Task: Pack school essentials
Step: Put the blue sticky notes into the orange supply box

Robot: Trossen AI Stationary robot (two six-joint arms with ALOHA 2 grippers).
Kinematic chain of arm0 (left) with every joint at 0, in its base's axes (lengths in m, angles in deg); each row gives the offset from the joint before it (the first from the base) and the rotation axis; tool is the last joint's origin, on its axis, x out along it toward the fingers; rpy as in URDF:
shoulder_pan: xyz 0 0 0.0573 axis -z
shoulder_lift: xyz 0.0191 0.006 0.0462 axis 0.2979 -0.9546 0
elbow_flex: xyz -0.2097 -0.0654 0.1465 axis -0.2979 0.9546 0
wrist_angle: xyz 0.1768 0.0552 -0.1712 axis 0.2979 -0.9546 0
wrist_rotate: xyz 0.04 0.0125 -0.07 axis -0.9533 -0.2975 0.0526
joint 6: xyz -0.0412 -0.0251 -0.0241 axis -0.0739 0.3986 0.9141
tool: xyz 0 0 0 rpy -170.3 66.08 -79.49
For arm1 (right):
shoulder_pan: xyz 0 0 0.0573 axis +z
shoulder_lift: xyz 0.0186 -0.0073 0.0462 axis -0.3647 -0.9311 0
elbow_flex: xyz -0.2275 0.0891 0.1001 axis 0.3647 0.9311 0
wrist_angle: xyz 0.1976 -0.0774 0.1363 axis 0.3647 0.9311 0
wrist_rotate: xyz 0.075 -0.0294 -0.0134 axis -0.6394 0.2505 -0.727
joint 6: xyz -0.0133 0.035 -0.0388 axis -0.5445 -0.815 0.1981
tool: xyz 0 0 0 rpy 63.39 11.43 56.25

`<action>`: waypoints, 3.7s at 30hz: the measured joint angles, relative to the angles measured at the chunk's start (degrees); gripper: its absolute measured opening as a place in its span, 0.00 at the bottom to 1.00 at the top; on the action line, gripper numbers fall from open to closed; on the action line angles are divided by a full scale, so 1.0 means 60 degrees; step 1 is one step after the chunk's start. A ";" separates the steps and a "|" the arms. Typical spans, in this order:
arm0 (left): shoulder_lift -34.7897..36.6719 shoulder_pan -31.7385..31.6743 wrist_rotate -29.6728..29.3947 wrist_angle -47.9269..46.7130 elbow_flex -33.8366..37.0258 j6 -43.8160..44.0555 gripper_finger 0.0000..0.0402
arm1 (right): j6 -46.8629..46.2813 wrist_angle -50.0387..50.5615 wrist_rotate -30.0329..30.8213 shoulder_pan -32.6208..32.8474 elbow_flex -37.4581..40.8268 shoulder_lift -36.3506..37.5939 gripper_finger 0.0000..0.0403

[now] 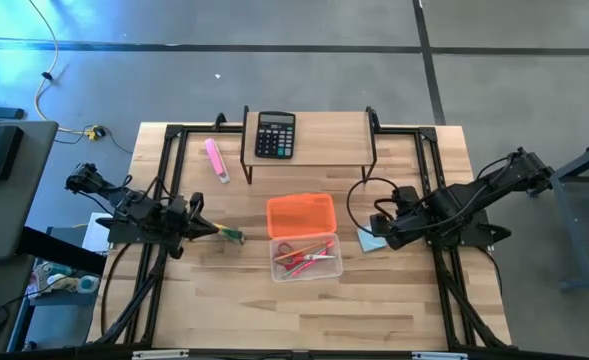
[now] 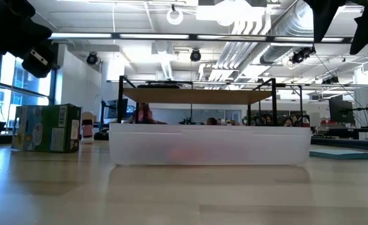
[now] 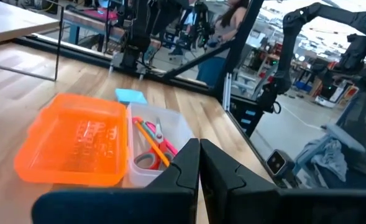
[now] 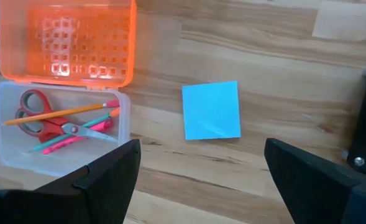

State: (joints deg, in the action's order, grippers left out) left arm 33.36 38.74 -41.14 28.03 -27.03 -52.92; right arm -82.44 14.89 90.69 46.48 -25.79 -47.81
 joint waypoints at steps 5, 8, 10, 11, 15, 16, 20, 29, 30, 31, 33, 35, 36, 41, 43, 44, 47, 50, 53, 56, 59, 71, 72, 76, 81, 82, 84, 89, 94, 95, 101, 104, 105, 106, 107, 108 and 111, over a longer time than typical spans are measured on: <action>-0.0004 0.0000 0.0018 0.0011 0.0000 -0.0004 0.01 | 0.0076 0.0014 0.0053 0.0000 0.0000 -0.0109 0.83; -0.0004 0.0000 0.0029 0.0007 0.0000 -0.0004 0.01 | 0.0299 -0.0021 0.0058 -0.0001 0.0106 -0.0265 0.83; -0.0004 0.0000 0.0040 0.0011 0.0000 0.0000 0.01 | 0.0335 -0.0071 0.0053 -0.0001 0.0325 -0.0388 0.83; -0.0004 0.0000 0.0042 0.0007 0.0000 -0.0003 0.01 | 0.0336 -0.0189 0.0045 -0.0001 0.0459 -0.0427 0.83; -0.0004 0.0001 0.0047 0.0007 0.0000 0.0000 0.01 | 0.0336 -0.1073 -0.0338 -0.0001 0.1162 -0.0448 0.83; -0.0004 0.0000 0.0047 0.0007 0.0000 0.0000 0.01 | 0.0338 -0.1379 -0.0413 -0.0001 0.1356 -0.0452 0.83; -0.0004 0.0000 0.0047 0.0007 0.0000 -0.0004 0.01 | 0.0350 -0.2227 -0.0720 -0.0001 0.2009 -0.0452 0.83; -0.0004 0.0000 0.0047 0.0007 -0.0004 -0.0004 0.01 | 0.0328 -0.3322 -0.0650 -0.0022 0.2861 -0.0452 0.83; -0.0004 0.0001 0.0046 0.0007 -0.0004 -0.0003 0.01 | 0.0325 -0.3456 -0.0589 -0.0054 0.3005 -0.0452 0.83; -0.0004 0.0004 0.0047 0.0007 -0.0004 -0.0004 0.01 | 0.0333 -0.3639 -0.0510 -0.0086 0.3166 -0.0452 0.83; -0.0004 0.0004 0.0047 0.0007 -0.0004 -0.0004 0.01 | 0.0477 -0.4147 -0.0435 -0.0194 0.3489 -0.0452 0.83; -0.0004 0.0003 0.0047 0.0007 -0.0004 -0.0004 0.01 | 0.0551 -0.4559 -0.0308 -0.0292 0.3797 -0.0452 0.83; -0.0004 0.0000 0.0047 0.0007 -0.0004 -0.0004 0.01 | 0.0564 -0.4696 -0.0236 -0.0333 0.3963 -0.0452 0.83; -0.0004 0.0001 0.0047 0.0007 -0.0004 -0.0004 0.01 | 0.0934 -0.5259 -0.0149 -0.0455 0.4521 -0.0452 0.87; -0.0004 0.0004 0.0047 0.0007 -0.0004 -0.0004 0.01 | 0.1124 -0.5372 0.0004 -0.0456 0.4634 -0.0452 0.92; -0.0004 0.0002 0.0047 0.0007 -0.0004 -0.0004 0.01 | 0.1207 -0.5395 0.0062 -0.0456 0.4664 -0.0452 0.95; -0.0004 0.0004 0.0047 0.0007 -0.0007 -0.0004 0.01 | 0.1563 -0.5386 0.0192 -0.0498 0.4758 -0.0452 0.98; -0.0004 0.0002 0.0047 0.0007 -0.0007 -0.0004 0.01 | 0.2007 -0.5440 0.0273 -0.0625 0.4758 -0.0452 0.98; -0.0004 0.0000 0.0047 0.0007 -0.0011 -0.0004 0.01 | 0.2517 -0.5537 0.0254 -0.0825 0.4758 -0.0452 0.99; -0.0004 0.0004 0.0047 0.0007 -0.0011 -0.0004 0.01 | 0.2974 -0.5692 0.0018 -0.1001 0.4755 -0.0498 0.99; -0.0004 0.0004 0.0047 0.0003 -0.0011 -0.0004 0.01 | 0.3245 -0.5878 -0.0329 -0.1132 0.4754 -0.0768 0.99; -0.0004 0.0003 0.0047 0.0003 -0.0011 -0.0004 0.01 | 0.3349 -0.6567 -0.0700 -0.1185 0.4754 -0.1789 0.99; -0.0004 0.0003 0.0047 0.0000 -0.0011 -0.0004 0.01 | 0.3348 -0.6599 -0.0700 -0.1185 0.4754 -0.1825 0.99; -0.0004 0.0004 0.0047 0.0004 -0.0011 -0.0004 0.01 | 0.3323 -0.6642 -0.0703 -0.1185 0.4754 -0.1936 0.99; -0.0004 0.0004 0.0047 0.0003 -0.0011 -0.0004 0.01 | 0.3297 -0.6666 -0.0715 -0.1185 0.4750 -0.2116 0.99; -0.0004 0.0004 0.0047 0.0007 -0.0011 -0.0004 0.01 | 0.3294 -0.6679 -0.0718 -0.1185 0.4750 -0.2145 0.99; -0.0004 0.0002 0.0047 0.0005 -0.0011 -0.0004 0.01 | 0.3294 -0.6706 -0.0735 -0.1185 0.4750 -0.2198 0.99; -0.0004 0.0000 0.0047 0.0004 -0.0011 -0.0004 0.01 | 0.3142 -0.6802 -0.0794 -0.1185 0.4750 -0.2453 0.99; -0.0004 0.0000 0.0047 0.0003 -0.0011 -0.0004 0.01 | 0.3052 -0.6834 -0.0849 -0.1185 0.4696 -0.2730 0.99; -0.0004 0.0004 0.0047 0.0003 -0.0011 -0.0001 0.01 | 0.3012 -0.6819 -0.0866 -0.1185 0.4696 -0.2767 0.99; -0.0004 0.0001 0.0047 0.0003 -0.0011 -0.0004 0.01 | 0.2853 -0.6665 -0.1010 -0.1188 0.4692 -0.3016 0.92; -0.0004 0.0001 0.0047 0.0003 -0.0011 -0.0004 0.01 | 0.2798 -0.6634 -0.1059 -0.1192 0.4707 -0.3020 0.87; -0.0004 0.0004 0.0047 0.0007 -0.0011 -0.0004 0.01 | 0.2788 -0.6626 -0.1064 -0.1192 0.4707 -0.3020 0.86; -0.0004 0.0001 0.0047 0.0007 -0.0011 -0.0004 0.01 | 0.2783 -0.6618 -0.1066 -0.1192 0.4707 -0.3024 0.84; -0.0004 0.0001 0.0047 0.0007 -0.0011 -0.0004 0.01 | 0.2770 -0.6591 -0.1077 -0.1192 0.4687 -0.3027 0.83; -0.0004 0.0003 0.0047 0.0005 -0.0011 -0.0003 0.01 | 0.2752 -0.6512 -0.1092 -0.1192 0.4614 -0.3045 0.82; -0.0004 0.0002 0.0047 0.0005 -0.0011 -0.0004 0.01 | 0.2671 -0.6117 -0.1123 -0.1192 0.4291 -0.3082 0.80</action>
State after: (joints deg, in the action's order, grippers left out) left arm 33.33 38.75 -40.86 28.06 -27.09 -52.95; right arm -66.42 -21.81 83.95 39.32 -0.04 -66.31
